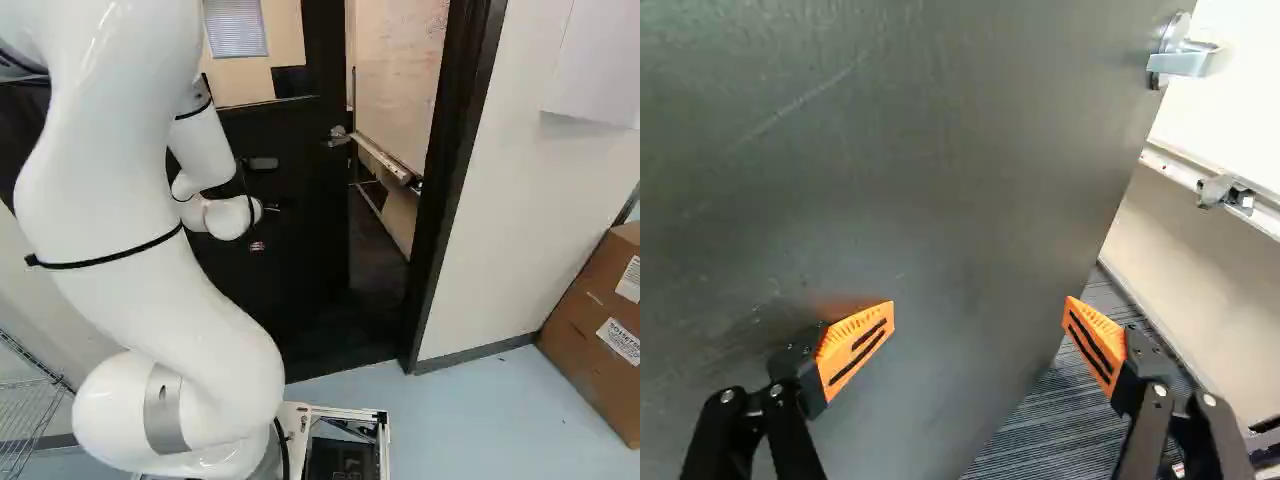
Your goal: Open the door and move inside
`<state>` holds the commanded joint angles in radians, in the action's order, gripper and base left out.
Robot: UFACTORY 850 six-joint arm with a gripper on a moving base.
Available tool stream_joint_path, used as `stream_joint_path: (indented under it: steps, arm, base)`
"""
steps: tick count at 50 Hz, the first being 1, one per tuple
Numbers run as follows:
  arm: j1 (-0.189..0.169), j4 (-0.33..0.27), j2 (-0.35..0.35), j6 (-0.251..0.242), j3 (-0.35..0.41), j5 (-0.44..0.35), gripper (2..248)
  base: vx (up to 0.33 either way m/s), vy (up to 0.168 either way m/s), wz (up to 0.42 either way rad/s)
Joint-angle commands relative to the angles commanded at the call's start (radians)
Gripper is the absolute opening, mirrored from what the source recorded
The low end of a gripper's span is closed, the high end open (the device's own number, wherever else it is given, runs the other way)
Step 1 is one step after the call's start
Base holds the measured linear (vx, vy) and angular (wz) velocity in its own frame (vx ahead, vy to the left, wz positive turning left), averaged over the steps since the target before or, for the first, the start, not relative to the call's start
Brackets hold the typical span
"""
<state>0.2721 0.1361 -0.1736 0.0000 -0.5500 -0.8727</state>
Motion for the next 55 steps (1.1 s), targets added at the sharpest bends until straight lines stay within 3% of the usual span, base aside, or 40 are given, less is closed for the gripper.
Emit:
stream_joint_path:
  steps: [55]
  arm:
    - [0.106,-0.018,-0.169,0.000,-0.199,-0.001,247]
  base:
    - [0.000,0.000,0.000]
